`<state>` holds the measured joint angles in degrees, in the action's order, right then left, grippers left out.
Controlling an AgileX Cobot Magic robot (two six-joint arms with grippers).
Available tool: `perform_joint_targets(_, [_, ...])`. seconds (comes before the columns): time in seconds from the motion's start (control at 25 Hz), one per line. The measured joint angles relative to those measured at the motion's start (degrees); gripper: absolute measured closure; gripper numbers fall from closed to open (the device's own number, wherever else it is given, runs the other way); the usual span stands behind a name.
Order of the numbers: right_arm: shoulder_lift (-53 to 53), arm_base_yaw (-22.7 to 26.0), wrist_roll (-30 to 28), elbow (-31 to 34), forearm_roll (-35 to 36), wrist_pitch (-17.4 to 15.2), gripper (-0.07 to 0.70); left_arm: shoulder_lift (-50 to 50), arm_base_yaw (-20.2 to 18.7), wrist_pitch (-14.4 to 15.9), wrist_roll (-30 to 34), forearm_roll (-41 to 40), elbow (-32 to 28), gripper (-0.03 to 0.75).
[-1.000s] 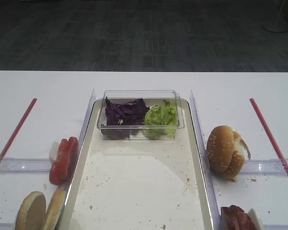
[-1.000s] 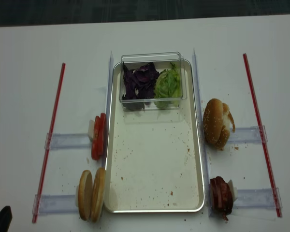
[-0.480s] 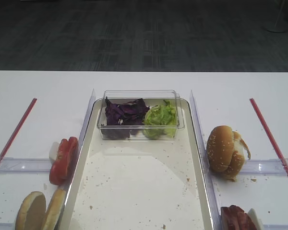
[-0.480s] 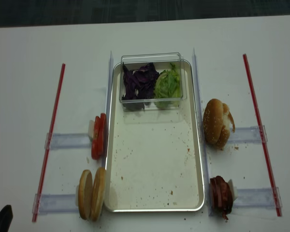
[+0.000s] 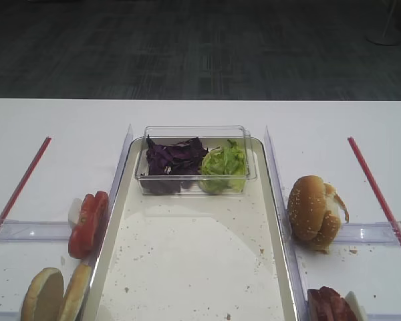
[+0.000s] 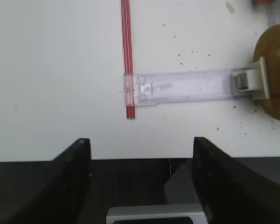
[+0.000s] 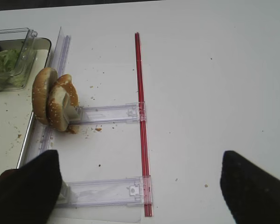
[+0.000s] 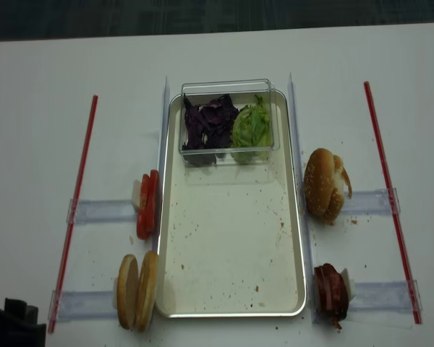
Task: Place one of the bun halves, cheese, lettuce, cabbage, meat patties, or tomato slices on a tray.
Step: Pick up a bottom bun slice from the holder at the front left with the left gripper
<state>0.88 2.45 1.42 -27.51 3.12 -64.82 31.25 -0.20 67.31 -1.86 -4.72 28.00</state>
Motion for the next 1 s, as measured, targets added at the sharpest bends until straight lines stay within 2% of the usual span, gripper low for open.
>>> perform_joint_targets(0.28, [0.00, 0.00, 0.00, 0.00, 0.00, 0.00, -0.067, 13.65, 0.00, -0.84, 0.00, -0.90, 0.00, 0.287])
perform_joint_targets(0.52, [0.00, 0.00, 0.00, 0.00, 0.00, 0.00, -0.067, 23.14, 0.00, -2.94, 0.00, 0.09, 0.11, 0.287])
perform_joint_targets(0.68, [0.00, 0.00, 0.00, 0.00, 0.00, 0.00, -0.067, 26.91, 0.00, -4.12, 0.00, 1.19, 0.78, 0.287])
perform_joint_targets(1.0, [0.00, 0.00, 0.00, 0.00, 0.00, 0.00, -0.067, 27.98, 0.00, -5.67, 0.00, 3.85, 4.20, 0.287])
